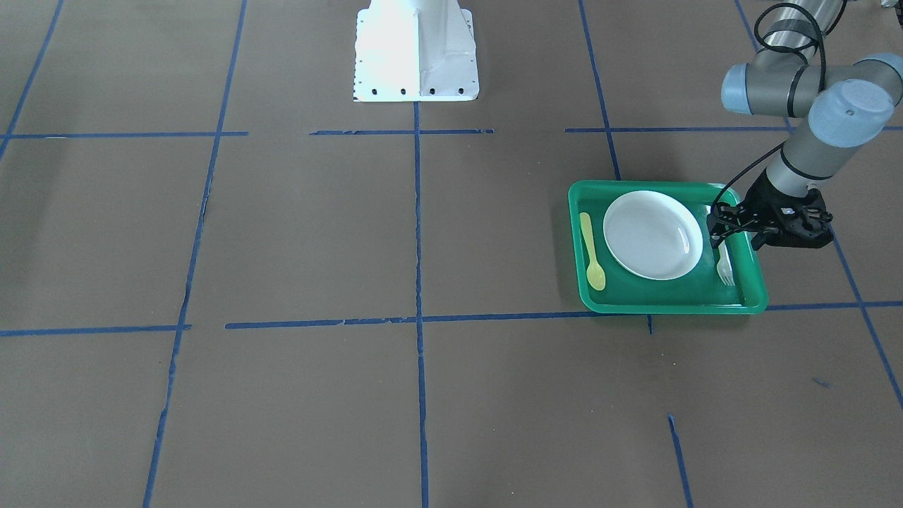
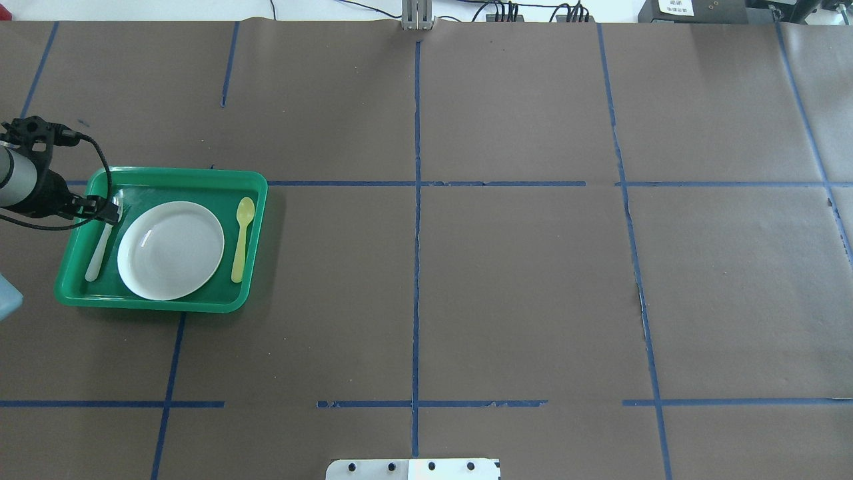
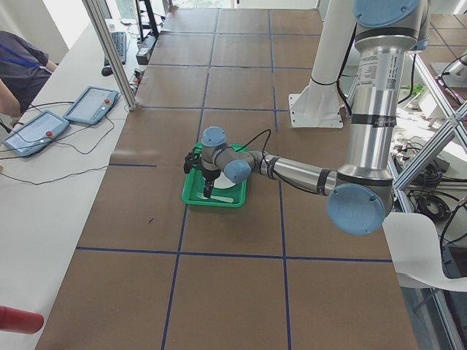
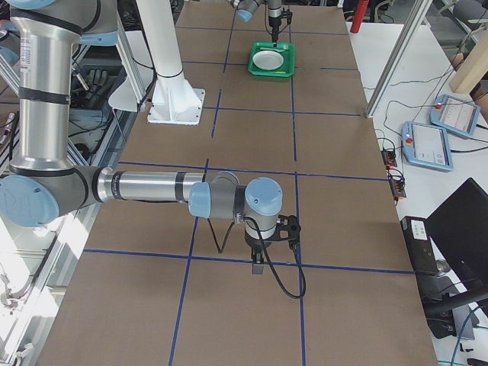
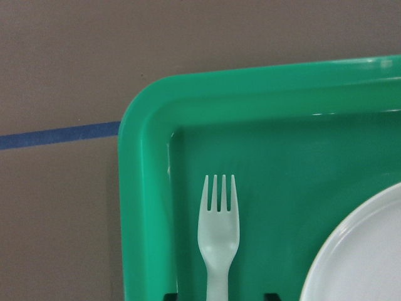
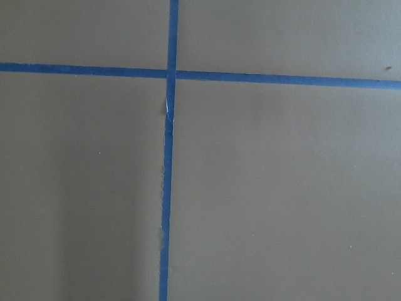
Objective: Place fork
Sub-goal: 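Lower the fork onto the tray and open the left gripper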
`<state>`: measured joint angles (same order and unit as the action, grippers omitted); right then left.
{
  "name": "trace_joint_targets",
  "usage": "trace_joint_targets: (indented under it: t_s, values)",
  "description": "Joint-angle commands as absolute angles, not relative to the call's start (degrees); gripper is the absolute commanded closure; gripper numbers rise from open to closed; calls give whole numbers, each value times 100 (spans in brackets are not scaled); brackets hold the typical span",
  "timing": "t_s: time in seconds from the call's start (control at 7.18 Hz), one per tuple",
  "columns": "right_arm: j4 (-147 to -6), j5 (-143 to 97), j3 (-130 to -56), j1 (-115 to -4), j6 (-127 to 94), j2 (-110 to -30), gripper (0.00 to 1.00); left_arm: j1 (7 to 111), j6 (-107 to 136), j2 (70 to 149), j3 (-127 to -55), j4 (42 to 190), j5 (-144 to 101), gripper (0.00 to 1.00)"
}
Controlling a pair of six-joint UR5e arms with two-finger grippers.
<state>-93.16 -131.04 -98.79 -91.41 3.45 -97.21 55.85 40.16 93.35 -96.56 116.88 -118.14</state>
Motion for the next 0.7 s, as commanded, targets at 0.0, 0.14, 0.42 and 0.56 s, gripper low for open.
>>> trace_joint_targets:
  t_s: [0.0, 0.14, 0.42, 0.56]
  values:
    - [-9316, -13104, -9879, -9141, 352, -9721, 0, 6403, 2847, 9386, -9879, 11619, -11830, 0]
    - [-9316, -13104, -9879, -9141, 352, -9721, 0, 6886, 2308, 9404, -9879, 11393, -12309, 0]
    - [-9316, -13104, -9879, -9141, 351, -9721, 0, 7730, 528, 9448, -9827, 10052, -12997, 0]
    - [-9316, -13104, -9879, -9141, 343, -9721, 0, 8135, 57, 9448, -9878, 9359, -13112, 0]
